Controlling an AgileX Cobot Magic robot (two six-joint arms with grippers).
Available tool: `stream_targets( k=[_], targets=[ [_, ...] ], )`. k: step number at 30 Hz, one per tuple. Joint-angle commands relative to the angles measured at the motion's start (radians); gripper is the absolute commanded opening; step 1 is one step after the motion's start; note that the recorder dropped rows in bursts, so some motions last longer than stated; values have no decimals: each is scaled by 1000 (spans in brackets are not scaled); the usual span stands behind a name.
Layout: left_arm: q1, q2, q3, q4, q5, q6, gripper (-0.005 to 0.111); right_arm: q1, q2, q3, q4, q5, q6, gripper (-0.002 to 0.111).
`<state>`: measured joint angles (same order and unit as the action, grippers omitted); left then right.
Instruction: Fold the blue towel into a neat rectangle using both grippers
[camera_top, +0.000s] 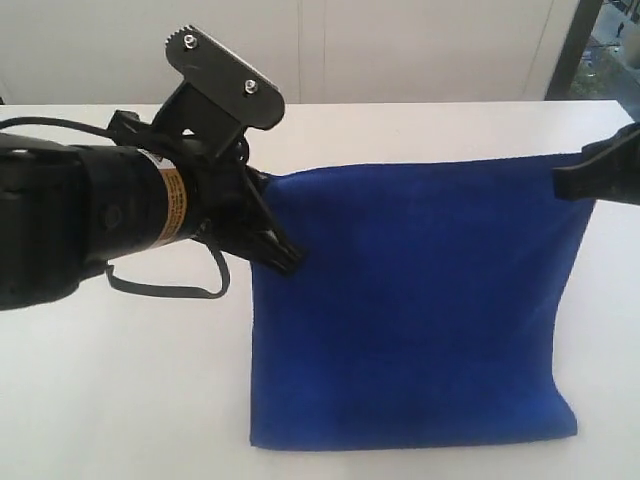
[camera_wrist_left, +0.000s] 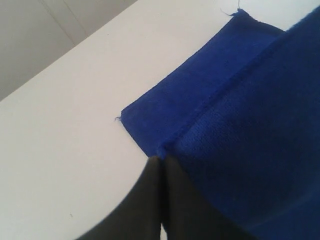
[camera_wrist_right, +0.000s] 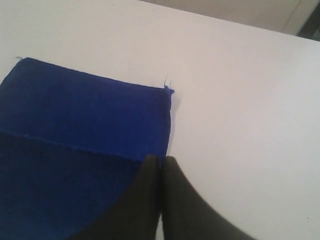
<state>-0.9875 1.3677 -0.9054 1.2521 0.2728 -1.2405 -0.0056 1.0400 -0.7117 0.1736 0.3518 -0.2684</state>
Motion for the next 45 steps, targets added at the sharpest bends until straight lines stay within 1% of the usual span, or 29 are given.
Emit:
stream_targets(
  k=[1, 11, 15, 24, 28, 35, 38, 43, 45],
  targets=[
    [60, 1, 5, 33, -70, -17, 0, -5, 34, 3, -15, -57, 9, 0],
    [137, 11, -35, 35, -106, -18, 0, -5, 110, 3, -15, -113, 11, 0],
    [160, 28, -40, 35, -172, -18, 0, -5, 110, 0, -15, -128, 22, 0],
    [171, 80, -134, 35, -148, -16, 0, -5, 118, -58, -17, -122, 22, 0],
    [195, 133, -165, 26, -151, -21, 0, -5, 157, -70, -19, -135, 22, 0],
    [213, 203, -214, 27, -164, -17, 0, -6, 248, -110, -19, -167, 22, 0],
    [221, 211, -226, 27, -169, -17, 0, -9, 264, -136, -27, -167, 22, 0],
    [247, 214, -257, 27, -174, -17, 0, -41, 264, -174, -37, -144, 22, 0],
    [247, 219, -261, 27, -174, -17, 0, -43, 265, -174, -37, -151, 22, 0]
  ],
)
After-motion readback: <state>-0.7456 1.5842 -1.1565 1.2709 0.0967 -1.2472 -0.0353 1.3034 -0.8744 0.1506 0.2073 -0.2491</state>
